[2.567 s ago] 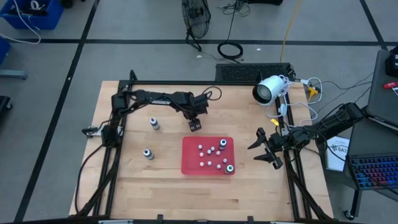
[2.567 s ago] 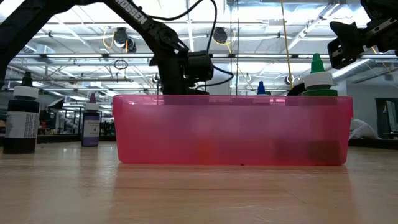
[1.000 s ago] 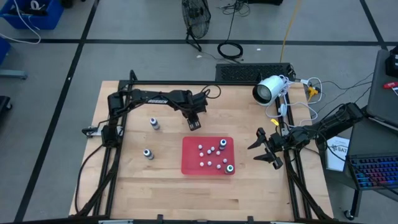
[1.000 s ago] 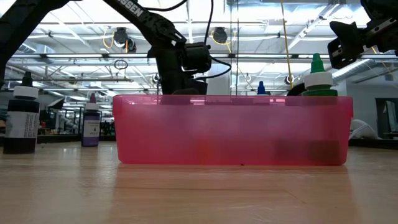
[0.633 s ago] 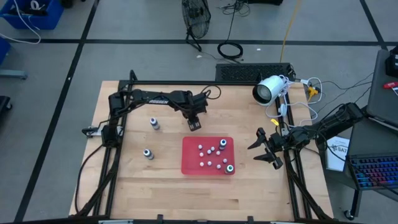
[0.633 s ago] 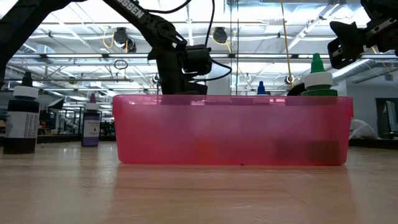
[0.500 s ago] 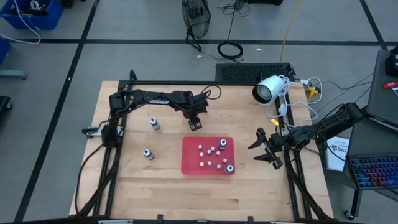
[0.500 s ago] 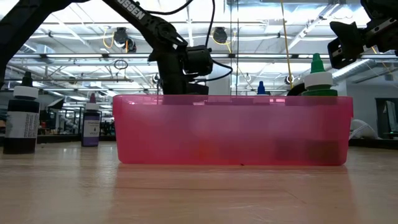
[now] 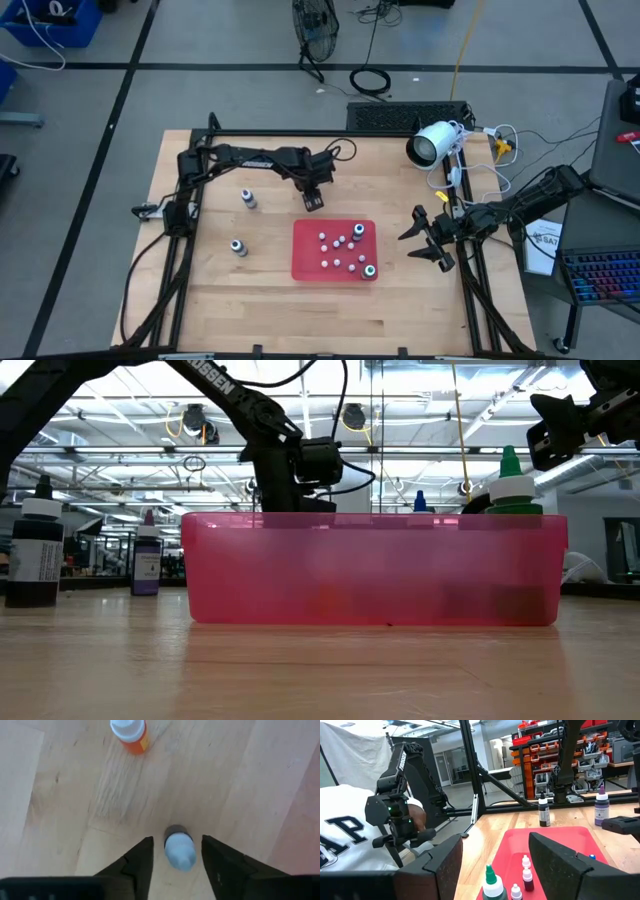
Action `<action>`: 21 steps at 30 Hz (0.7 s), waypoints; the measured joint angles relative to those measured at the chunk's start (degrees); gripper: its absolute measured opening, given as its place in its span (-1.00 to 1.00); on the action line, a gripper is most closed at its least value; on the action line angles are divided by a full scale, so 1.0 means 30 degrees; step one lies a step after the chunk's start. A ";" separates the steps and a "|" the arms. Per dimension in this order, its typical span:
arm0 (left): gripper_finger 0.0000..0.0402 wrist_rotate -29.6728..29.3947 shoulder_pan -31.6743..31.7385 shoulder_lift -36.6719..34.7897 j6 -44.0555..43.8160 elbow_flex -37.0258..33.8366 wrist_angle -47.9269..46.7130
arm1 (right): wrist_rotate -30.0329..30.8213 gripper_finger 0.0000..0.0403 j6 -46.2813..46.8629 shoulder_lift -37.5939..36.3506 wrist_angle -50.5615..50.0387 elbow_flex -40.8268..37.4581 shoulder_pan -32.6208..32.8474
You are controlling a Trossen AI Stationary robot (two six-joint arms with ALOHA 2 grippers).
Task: Pick & Place food coloring
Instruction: Put the small black food coloring bottle into the pink bin
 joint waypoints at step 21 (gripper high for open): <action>-0.67 -0.0228 -0.0404 -0.0251 0.0568 0.0000 -0.1012 | 0.0005 0.07 0.0000 0.0000 0.0000 -0.0005 -0.0007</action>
